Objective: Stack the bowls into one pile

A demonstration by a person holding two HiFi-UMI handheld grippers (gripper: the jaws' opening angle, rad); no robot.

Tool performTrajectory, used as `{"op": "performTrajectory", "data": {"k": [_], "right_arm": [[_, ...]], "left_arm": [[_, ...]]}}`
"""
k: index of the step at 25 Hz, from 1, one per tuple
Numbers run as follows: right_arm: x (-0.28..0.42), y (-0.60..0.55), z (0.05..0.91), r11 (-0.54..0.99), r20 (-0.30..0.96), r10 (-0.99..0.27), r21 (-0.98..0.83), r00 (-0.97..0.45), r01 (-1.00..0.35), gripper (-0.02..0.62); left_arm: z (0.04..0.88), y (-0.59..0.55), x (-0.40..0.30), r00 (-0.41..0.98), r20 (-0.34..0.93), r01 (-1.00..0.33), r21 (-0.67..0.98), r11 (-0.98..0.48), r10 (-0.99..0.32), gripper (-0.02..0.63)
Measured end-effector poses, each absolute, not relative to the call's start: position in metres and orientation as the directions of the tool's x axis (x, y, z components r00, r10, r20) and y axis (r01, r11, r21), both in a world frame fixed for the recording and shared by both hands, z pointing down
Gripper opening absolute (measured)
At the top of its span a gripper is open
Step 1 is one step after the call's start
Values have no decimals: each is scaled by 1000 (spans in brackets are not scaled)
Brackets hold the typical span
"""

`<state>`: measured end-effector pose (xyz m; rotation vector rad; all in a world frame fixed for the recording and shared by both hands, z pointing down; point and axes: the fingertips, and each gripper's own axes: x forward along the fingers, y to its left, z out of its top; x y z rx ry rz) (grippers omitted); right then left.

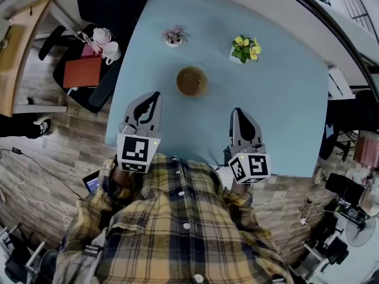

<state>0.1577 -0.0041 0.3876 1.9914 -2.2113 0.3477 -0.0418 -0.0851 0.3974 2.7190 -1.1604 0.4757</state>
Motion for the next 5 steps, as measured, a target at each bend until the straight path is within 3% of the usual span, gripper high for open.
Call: {"op": "performTrajectory", "data": {"k": [5], "right_arm": [[159,-5,385,92,253,-961,-81,-110,-992,2]], "left_arm": [[396,-87,-41,653,340,-724,16,-690,-677,-9]]}}
